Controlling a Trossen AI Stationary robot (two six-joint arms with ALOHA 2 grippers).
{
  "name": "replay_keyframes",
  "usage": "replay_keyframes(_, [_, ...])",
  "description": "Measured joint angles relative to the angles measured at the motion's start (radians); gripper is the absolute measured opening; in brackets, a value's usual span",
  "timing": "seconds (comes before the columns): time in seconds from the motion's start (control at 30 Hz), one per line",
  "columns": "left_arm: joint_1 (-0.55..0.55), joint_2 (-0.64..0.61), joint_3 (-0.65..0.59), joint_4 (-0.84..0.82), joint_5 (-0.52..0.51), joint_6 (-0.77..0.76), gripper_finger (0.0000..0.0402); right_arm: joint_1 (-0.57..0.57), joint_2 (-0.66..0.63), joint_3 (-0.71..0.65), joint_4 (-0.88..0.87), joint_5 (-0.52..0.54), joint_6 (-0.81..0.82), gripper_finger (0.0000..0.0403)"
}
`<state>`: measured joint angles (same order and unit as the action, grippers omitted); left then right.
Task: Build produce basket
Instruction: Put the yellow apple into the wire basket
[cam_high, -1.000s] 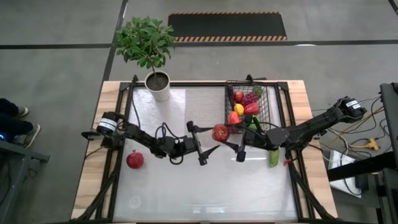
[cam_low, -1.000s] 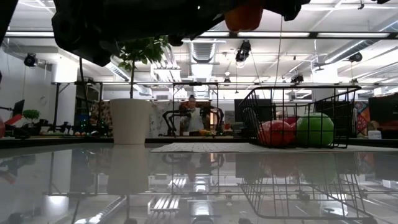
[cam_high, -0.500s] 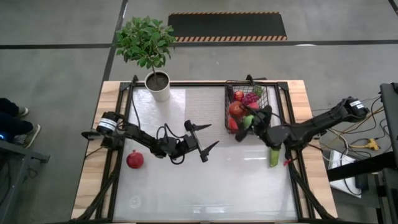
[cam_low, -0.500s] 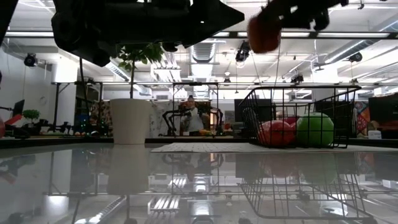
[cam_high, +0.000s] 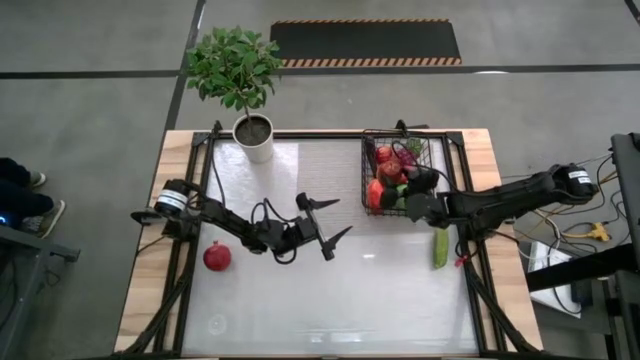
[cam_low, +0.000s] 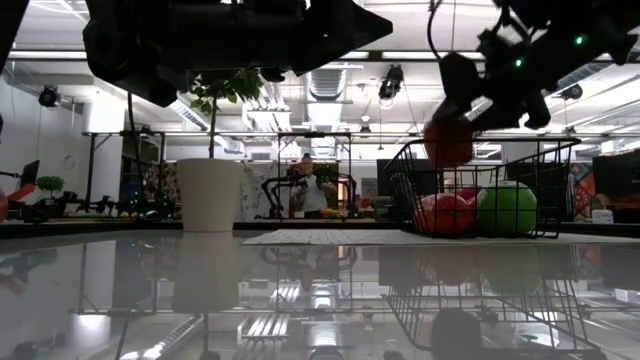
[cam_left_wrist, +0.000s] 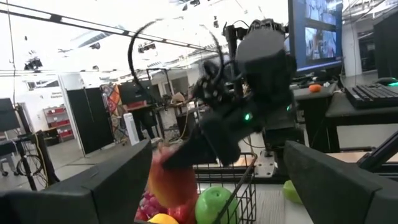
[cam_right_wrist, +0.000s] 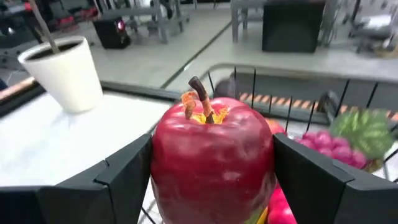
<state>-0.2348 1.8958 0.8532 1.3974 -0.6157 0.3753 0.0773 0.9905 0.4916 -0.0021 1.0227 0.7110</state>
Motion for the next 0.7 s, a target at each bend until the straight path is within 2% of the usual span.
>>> replay_keyframes(0.2, [0.000, -0.021, 0.000, 0.004, -0.003, 0.011, 0.0345, -0.037, 0.004, -0.023, -0.001, -0.058, 0.025, 0.0287])
replay_keyframes(0.7, [0.000, -0.022, -0.002, 0.000, -0.019, 0.033, 0.0345, -0.037, 0.134, -0.027, -0.017, -0.027, 0.054, 0.0288])
